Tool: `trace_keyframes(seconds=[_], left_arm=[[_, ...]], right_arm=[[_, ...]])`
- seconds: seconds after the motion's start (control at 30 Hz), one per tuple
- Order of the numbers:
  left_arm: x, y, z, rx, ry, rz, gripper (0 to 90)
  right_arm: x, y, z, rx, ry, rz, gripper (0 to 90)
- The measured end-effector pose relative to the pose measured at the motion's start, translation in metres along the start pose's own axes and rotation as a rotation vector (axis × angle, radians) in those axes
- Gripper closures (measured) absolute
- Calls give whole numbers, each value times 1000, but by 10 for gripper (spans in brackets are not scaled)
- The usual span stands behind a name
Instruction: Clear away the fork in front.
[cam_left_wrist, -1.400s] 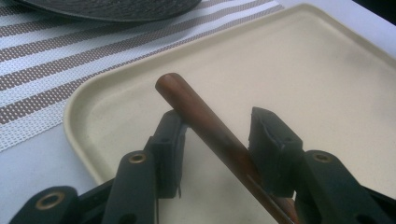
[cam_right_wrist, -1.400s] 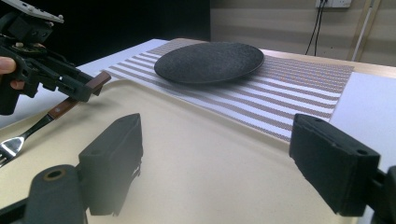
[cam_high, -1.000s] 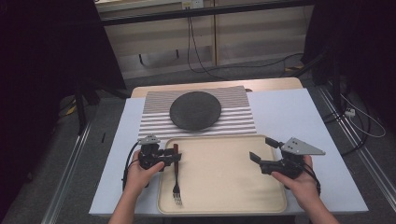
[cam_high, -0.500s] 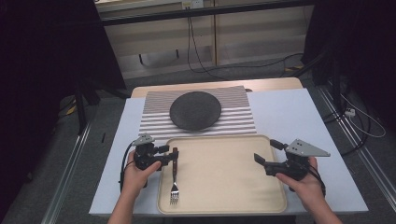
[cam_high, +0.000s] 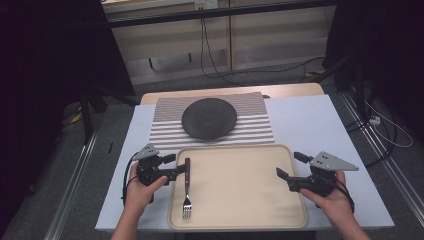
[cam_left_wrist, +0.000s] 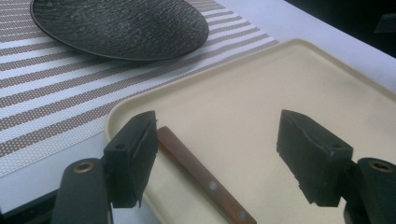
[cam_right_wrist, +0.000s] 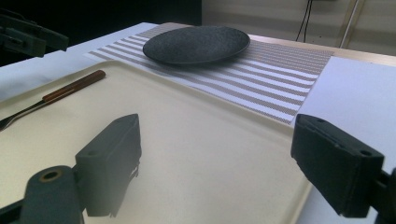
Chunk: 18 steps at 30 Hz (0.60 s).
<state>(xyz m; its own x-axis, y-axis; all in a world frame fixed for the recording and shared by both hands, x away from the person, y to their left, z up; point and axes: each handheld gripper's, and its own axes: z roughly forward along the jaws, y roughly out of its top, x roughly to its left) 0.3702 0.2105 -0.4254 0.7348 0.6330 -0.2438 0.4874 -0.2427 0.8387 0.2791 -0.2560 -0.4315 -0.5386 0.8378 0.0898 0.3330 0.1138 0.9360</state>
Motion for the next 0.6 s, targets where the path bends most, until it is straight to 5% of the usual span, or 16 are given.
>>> trace_keyframes(seconds=[0.6], left_arm=[[2, -12, -23, -9, 33, 24, 214]], right_arm=[[-7, -10, -15, 20, -21, -10, 151]])
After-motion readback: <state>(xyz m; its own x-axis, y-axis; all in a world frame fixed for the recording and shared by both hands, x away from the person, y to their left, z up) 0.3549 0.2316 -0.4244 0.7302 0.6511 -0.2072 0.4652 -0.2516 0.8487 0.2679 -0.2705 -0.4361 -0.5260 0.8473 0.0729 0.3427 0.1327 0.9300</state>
